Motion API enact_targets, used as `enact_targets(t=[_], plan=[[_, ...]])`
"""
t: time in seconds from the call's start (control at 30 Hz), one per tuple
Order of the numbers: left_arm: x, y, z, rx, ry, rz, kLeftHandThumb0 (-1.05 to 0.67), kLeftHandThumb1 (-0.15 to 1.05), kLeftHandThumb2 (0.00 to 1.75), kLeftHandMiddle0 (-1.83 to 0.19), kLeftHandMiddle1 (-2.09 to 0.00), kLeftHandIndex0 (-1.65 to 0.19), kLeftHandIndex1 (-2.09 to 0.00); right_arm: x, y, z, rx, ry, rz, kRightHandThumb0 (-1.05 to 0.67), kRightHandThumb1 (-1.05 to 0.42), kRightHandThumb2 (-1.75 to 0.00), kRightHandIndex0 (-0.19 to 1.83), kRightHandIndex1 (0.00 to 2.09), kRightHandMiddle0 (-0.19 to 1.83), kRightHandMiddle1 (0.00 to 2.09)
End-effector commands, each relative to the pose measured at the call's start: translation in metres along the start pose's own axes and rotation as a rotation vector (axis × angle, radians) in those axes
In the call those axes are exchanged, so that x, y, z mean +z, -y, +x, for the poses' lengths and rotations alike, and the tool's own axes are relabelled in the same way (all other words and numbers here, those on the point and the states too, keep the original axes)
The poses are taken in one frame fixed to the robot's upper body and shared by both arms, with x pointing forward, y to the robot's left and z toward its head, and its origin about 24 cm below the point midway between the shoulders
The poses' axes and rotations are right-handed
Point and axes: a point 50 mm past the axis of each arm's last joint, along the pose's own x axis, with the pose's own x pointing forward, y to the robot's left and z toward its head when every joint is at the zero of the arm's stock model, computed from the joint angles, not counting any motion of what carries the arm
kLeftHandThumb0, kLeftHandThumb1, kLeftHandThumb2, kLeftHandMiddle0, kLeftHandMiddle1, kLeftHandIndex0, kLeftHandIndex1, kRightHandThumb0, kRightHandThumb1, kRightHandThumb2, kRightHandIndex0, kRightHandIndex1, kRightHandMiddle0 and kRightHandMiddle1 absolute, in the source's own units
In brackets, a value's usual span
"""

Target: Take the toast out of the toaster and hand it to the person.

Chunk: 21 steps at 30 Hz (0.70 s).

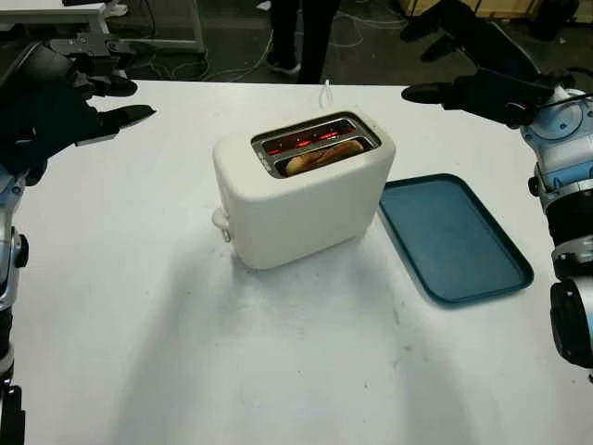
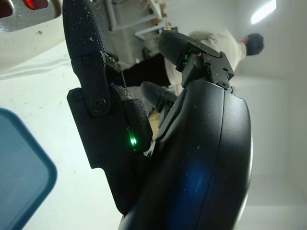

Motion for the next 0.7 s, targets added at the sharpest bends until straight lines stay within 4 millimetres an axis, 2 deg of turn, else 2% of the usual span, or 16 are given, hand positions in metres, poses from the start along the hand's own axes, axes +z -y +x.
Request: enact_targets(t=[0.0,0.3,0.5,0.67], plan=[[-0.0021,0.0004,-0.0016,-0.001,-0.013,-0.007,-0.34,0.92,0.12,-0.39,-0.59,-0.59,-0.06,-0.0027,0.0011,-0.004,0.002,-0.015,-0.002,-0.84,-0.92,-0.1,0.0,1.11,0.01,1.0],[-0.0004,0.0051,-0.0008,-0.016,-0.009,0.005,-0.34,0.92,0.15,-0.38,-0.61,-0.59,-0.06,-0.0003,-0.0003,-0.0086,0.012,-0.021,-0.003,-0.74,-0.92,-0.04,0.0,1.02,0.1,0.81],[-0.0027,0.0058,-0.002,-0.005,-0.003,0.0,-0.35,0.92,0.14,-0.39,-0.62,-0.6,-0.06,0.0036,-0.0009,-0.0114,0.01,-0.002,0.036,-0.65,-0.91,-0.02,0.0,0.98,0.1,0.76],[-0.0017,0.0061,-0.0027,-0.003,0.002,-0.003,-0.33,0.92,0.15,-0.38,-0.62,-0.6,-0.06,0.0046,-0.0004,-0.0132,0.008,-0.004,0.008,-0.64,-0.92,-0.03,0.01,0.96,0.13,0.71]])
